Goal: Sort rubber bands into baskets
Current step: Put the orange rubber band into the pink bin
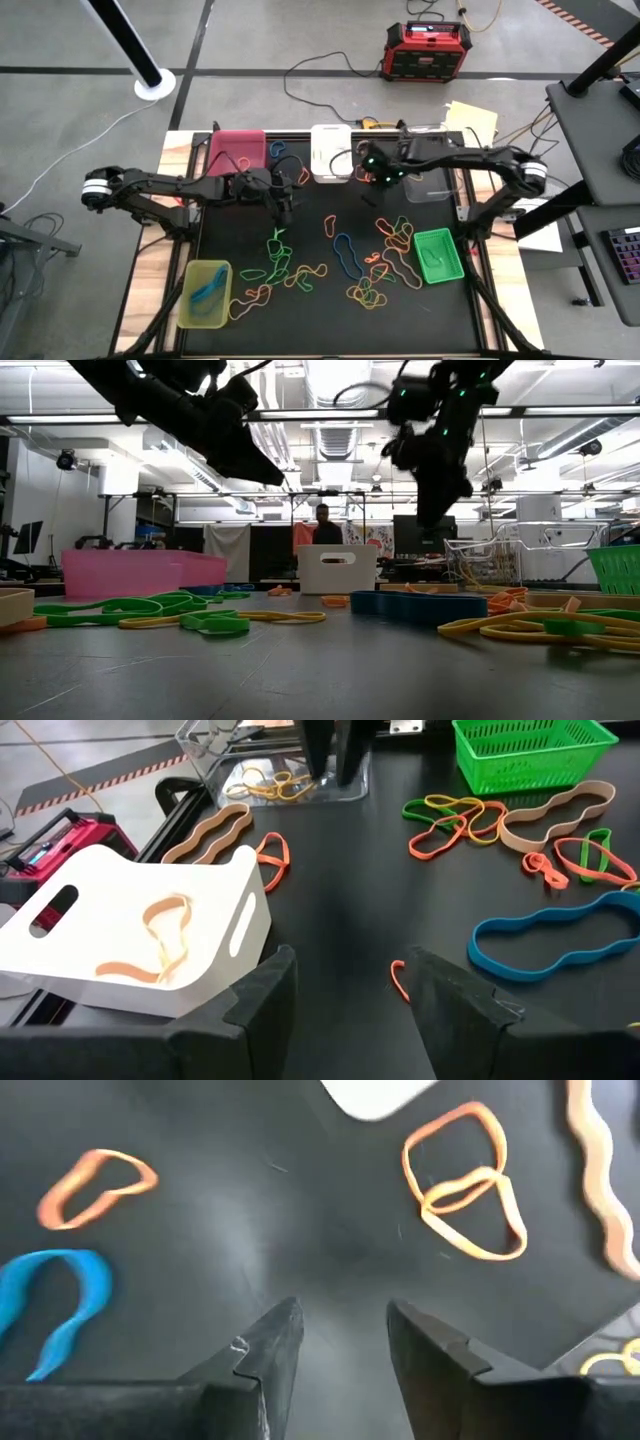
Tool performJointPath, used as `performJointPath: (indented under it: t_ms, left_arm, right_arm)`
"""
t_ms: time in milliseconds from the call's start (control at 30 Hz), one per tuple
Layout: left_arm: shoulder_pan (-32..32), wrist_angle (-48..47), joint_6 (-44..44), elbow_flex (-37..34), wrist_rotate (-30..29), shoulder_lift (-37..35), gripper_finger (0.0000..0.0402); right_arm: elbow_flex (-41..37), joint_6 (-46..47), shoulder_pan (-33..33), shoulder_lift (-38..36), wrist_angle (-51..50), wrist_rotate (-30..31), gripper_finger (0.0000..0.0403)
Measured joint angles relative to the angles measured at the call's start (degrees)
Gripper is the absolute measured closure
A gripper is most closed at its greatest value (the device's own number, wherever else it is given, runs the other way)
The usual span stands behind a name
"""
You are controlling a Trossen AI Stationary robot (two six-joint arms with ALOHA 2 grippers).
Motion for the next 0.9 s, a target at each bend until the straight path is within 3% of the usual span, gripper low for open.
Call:
performJointPath:
  t_ms: [133,400,900]
  left_arm:
    - [0.0,-0.1,0.9,0.0,0.0,0.0,0.023]
    - [0.0,-2.2,1.6,0.0,-0.1,0.0,0.023]
    - [0.0,-2.1,2.6,0.0,-1.4,0.0,0.023]
  right_arm:
    - [0.0,1.3,0.0,5.6,0.5,2.8,0.0252]
    - [0.2,-5.4,0.0,13.2,6.2,8.8,0.0223]
    - [-0.1,-6.5,-0.8,14.5,11.7,14.4,0.025]
